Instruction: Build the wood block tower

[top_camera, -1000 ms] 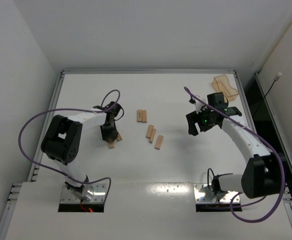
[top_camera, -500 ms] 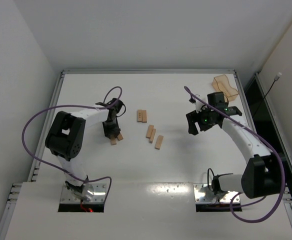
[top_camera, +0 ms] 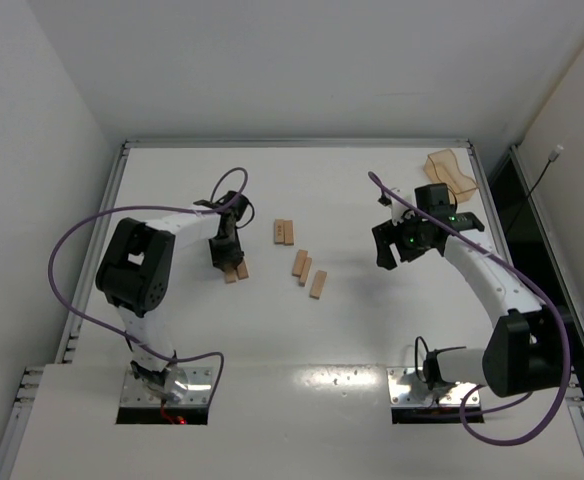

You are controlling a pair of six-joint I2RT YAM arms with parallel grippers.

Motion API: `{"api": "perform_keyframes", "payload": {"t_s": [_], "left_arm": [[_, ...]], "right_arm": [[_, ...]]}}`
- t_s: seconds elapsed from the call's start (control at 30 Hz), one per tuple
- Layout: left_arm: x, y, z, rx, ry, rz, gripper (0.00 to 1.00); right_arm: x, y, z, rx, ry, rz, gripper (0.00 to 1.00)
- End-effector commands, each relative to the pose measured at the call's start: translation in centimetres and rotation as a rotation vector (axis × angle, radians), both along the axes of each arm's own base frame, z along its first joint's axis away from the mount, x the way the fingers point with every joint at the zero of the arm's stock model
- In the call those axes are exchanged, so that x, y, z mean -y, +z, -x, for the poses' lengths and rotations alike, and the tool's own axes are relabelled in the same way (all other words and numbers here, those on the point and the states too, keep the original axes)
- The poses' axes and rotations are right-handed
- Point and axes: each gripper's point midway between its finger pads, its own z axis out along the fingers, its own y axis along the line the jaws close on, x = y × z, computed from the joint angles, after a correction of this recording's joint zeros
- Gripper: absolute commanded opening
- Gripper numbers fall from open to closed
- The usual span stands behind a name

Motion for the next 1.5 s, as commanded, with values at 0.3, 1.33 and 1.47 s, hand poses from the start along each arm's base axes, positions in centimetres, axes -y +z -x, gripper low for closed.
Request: {"api": "perform_keyframes", "payload": {"t_s": [0.3, 1.33, 1.47], "left_arm": [[0.0, 0.7, -1.6, 0.068, 0.011, 0.021, 0.36], [0.2, 5.7, -0.9, 0.182, -0.015, 0.087, 0.73], [0.4, 4.4, -0.1, 0.139, -0.023, 0.098, 0.73]], "right_arm": [[0.0, 0.9, -1.0, 0.036, -0.005, -0.010, 0.71], [-0.7, 1.0, -1.6, 0.045, 0.014, -0.028, 0.71], [-0.7, 1.0, -1.6, 0.045, 0.014, -0.028, 0.71]]}}
